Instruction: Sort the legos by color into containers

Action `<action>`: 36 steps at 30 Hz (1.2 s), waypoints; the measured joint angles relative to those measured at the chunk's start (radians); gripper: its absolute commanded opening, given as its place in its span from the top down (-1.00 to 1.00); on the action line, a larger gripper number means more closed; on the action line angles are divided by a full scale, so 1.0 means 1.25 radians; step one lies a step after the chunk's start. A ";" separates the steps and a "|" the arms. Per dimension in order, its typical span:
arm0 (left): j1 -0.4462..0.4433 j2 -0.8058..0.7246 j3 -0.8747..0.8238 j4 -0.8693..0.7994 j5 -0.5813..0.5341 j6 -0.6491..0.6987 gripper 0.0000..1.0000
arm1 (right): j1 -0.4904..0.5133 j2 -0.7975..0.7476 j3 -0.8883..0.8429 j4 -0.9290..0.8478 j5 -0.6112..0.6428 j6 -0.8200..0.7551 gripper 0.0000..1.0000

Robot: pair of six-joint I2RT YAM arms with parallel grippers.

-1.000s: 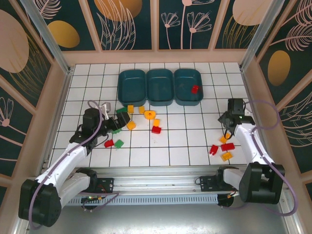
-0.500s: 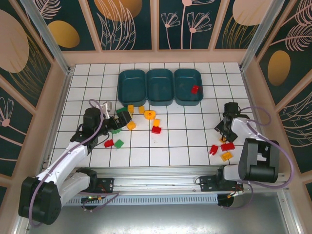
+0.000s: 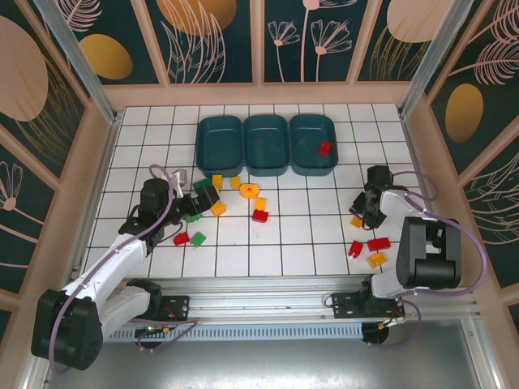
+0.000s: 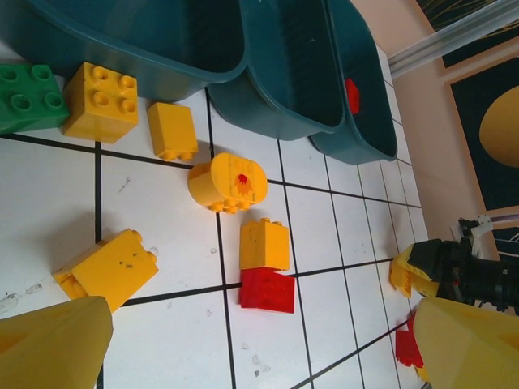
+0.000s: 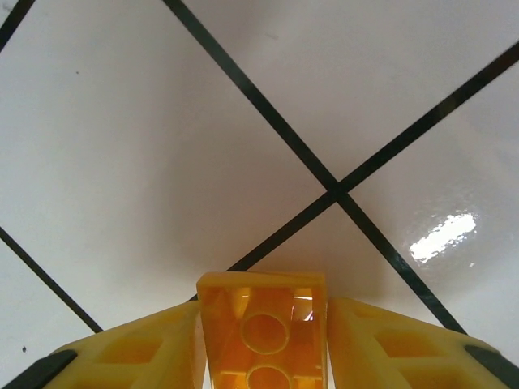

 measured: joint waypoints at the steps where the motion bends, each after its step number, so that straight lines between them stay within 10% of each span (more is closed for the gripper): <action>1: 0.000 0.005 0.002 0.000 0.000 0.000 -0.89 | 0.001 0.001 0.000 0.003 0.000 -0.007 0.38; 9: 0.000 0.027 0.024 -0.001 -0.001 -0.003 -0.91 | 0.048 -0.016 0.011 0.013 0.008 -0.022 0.57; 15: 0.000 0.029 0.031 -0.001 -0.039 -0.024 -0.97 | 0.257 0.015 0.261 -0.008 0.059 -0.019 0.58; 23: 0.000 0.093 0.039 -0.031 -0.084 -0.038 -0.97 | 0.450 0.396 0.727 0.086 0.075 -0.070 0.54; 29: -0.006 0.082 0.057 -0.093 -0.076 0.003 -0.97 | 0.459 0.644 0.985 0.024 0.071 -0.106 -0.03; 36: -0.049 0.073 0.084 -0.137 -0.085 0.020 -0.94 | 0.458 0.681 1.083 -0.025 0.070 -0.118 -0.14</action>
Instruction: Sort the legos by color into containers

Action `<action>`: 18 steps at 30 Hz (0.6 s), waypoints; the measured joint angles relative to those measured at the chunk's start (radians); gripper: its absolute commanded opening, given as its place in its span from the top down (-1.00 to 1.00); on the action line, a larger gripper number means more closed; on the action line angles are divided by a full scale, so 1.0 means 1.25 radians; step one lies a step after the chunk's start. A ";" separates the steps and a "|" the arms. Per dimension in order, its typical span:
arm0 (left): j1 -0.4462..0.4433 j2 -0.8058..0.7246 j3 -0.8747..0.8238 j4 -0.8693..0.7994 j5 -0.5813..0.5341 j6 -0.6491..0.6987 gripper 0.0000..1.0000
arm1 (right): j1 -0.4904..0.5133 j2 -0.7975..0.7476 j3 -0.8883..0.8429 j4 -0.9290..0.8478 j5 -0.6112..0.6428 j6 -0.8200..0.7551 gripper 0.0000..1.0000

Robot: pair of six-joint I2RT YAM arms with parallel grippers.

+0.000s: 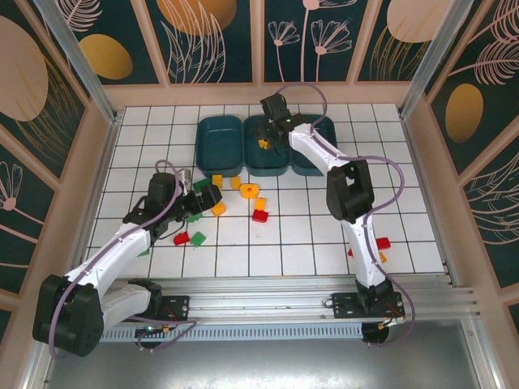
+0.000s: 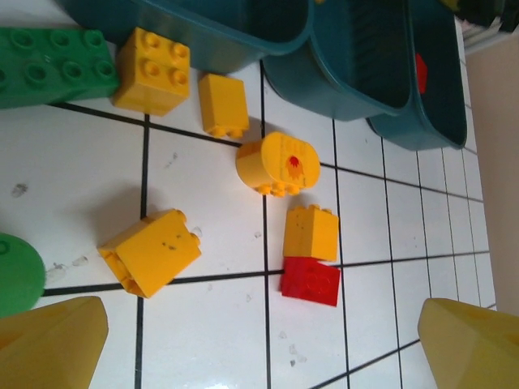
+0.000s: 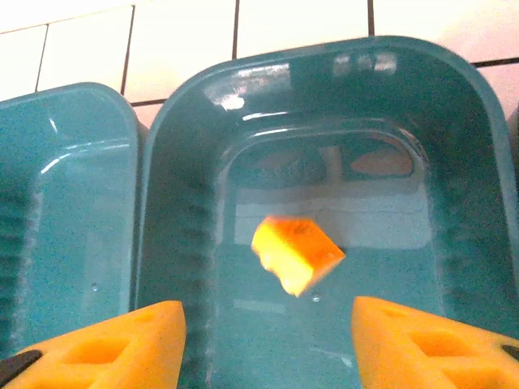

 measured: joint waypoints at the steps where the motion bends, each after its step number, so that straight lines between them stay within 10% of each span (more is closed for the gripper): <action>1: -0.013 0.003 0.007 -0.008 -0.007 0.000 -0.93 | 0.000 -0.007 -0.005 0.001 0.000 0.000 -0.14; 13: -0.282 0.161 0.170 -0.105 -0.217 0.042 -0.63 | -0.002 -0.584 -0.693 0.155 0.036 0.015 -0.16; 18: -0.299 0.135 0.160 -0.161 -0.356 0.019 -0.81 | -0.013 -0.727 -0.916 0.177 0.048 0.041 -0.19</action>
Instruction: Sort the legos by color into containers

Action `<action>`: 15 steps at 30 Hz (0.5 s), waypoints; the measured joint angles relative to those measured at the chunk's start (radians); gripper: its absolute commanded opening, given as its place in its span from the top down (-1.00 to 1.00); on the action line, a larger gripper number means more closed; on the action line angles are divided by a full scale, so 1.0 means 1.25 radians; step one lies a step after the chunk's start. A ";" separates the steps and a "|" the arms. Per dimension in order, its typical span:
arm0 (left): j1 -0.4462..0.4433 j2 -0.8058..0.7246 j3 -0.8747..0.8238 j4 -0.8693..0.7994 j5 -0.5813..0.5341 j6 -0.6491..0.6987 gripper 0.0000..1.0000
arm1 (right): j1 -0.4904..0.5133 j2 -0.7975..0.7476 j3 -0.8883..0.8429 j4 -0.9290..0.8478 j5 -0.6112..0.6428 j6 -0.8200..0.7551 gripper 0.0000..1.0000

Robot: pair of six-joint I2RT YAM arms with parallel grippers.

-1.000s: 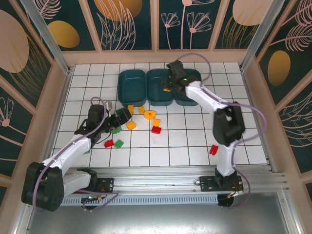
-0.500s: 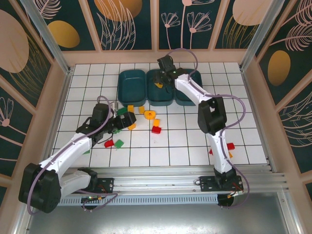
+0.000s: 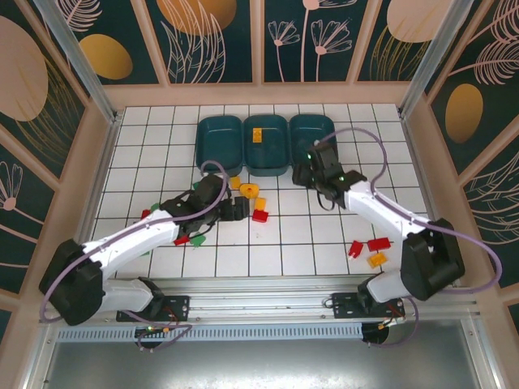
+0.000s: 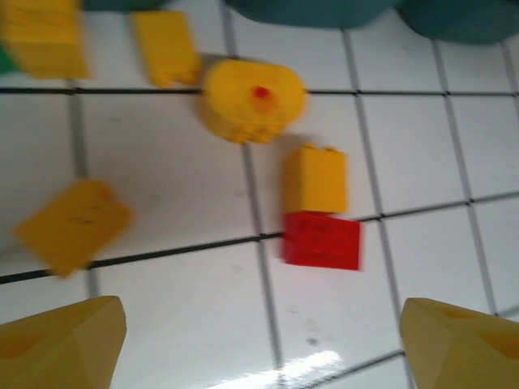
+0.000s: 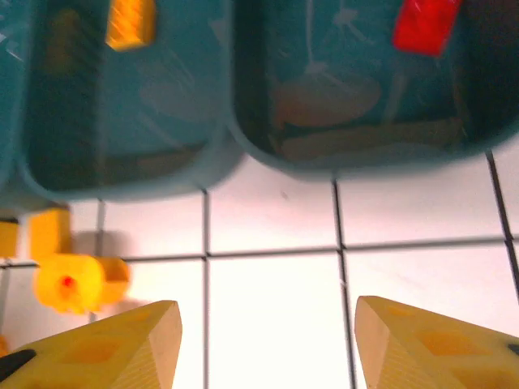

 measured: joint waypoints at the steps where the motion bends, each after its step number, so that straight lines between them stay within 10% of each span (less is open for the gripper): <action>1: 0.016 -0.023 -0.010 -0.012 -0.021 -0.009 -0.81 | -0.005 -0.014 -0.030 0.002 0.000 0.005 -0.19; 15: 0.254 0.007 -0.089 0.013 -0.054 -0.031 -0.76 | -0.031 -0.047 -0.089 0.048 -0.018 0.007 -0.26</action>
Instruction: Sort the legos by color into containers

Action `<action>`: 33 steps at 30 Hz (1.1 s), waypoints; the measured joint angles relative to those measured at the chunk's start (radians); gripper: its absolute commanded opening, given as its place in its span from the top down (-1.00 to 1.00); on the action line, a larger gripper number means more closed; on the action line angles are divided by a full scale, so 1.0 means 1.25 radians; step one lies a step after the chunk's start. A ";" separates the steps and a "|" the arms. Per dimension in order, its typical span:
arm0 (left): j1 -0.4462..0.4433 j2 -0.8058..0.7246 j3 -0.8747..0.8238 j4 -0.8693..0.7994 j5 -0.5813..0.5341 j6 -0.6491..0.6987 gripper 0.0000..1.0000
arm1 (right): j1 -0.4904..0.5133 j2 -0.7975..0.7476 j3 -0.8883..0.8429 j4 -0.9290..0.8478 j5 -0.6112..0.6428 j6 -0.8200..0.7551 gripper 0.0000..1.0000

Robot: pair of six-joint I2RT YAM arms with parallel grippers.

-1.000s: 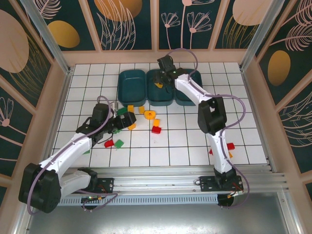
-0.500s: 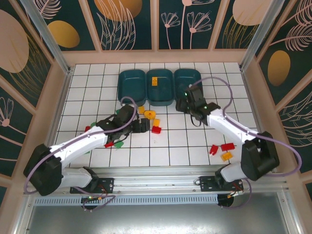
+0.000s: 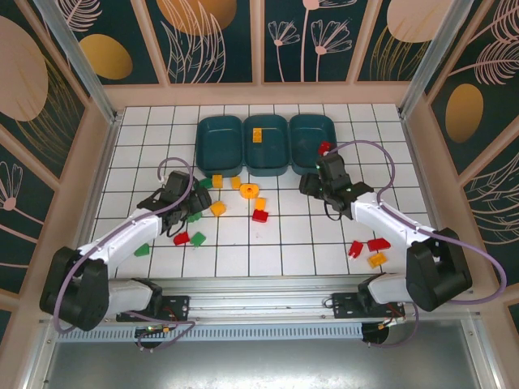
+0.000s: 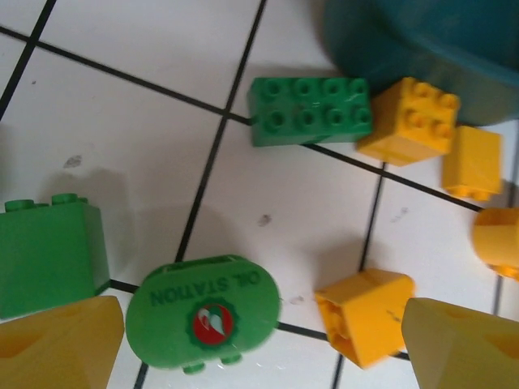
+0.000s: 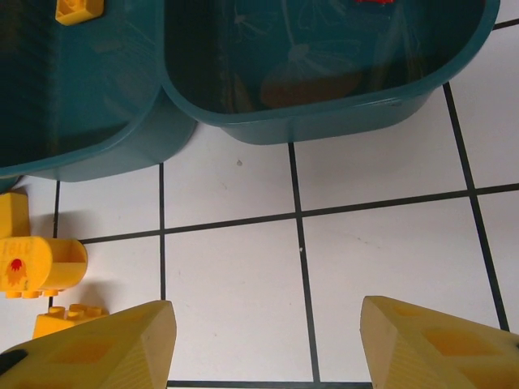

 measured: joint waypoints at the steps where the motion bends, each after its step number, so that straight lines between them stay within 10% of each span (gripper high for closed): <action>1: 0.005 0.016 -0.002 0.006 0.005 0.000 -0.76 | 0.000 -0.002 0.000 0.002 -0.003 0.000 -0.26; 33: 0.007 0.152 0.066 -0.048 -0.009 -0.096 -0.89 | -0.062 -0.108 -0.119 0.063 -0.048 0.000 -0.37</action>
